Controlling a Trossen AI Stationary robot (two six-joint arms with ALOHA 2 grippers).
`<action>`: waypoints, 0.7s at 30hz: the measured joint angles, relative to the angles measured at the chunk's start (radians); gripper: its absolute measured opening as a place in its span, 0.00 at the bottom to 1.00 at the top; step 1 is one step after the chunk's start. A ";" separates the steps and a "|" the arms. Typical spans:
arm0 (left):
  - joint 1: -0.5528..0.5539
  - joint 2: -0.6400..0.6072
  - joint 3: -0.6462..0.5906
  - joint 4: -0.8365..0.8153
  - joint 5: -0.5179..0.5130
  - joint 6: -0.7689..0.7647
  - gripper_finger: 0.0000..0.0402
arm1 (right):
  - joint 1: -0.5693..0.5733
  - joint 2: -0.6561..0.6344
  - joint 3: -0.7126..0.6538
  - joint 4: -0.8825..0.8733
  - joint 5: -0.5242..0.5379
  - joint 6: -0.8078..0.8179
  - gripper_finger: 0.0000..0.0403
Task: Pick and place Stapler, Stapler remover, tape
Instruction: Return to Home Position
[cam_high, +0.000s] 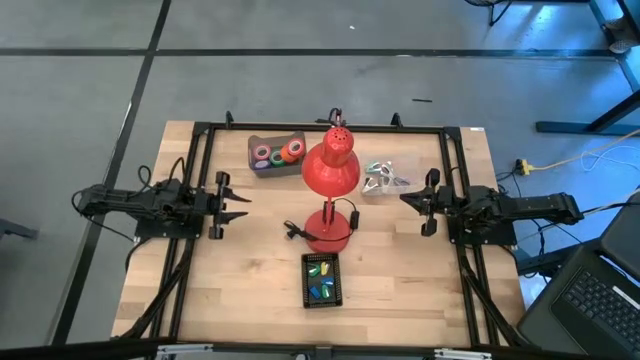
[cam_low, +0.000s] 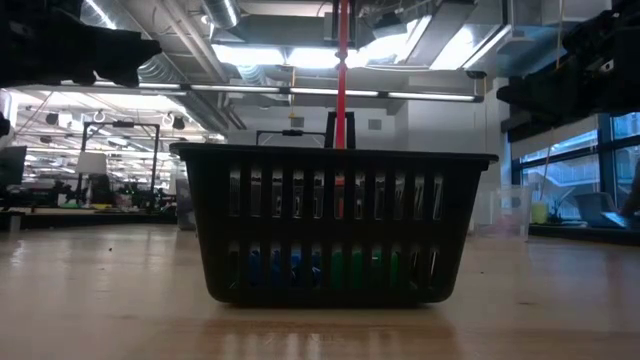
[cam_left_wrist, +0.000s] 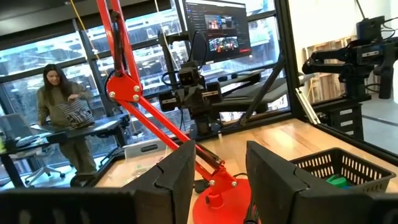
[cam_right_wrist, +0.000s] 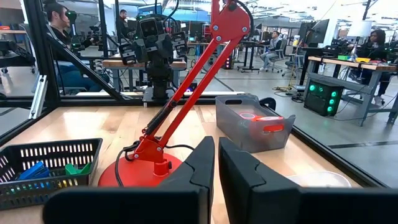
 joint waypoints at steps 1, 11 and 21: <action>0.000 0.000 0.000 0.000 0.000 0.000 0.33 | 0.000 0.000 0.000 0.000 0.000 0.000 0.06; 0.000 0.000 0.000 0.000 0.000 0.000 0.32 | 0.000 0.000 0.000 0.000 0.000 0.000 0.06; 0.000 0.000 0.000 0.000 0.000 0.000 0.32 | 0.000 0.000 0.000 0.000 0.000 0.000 0.06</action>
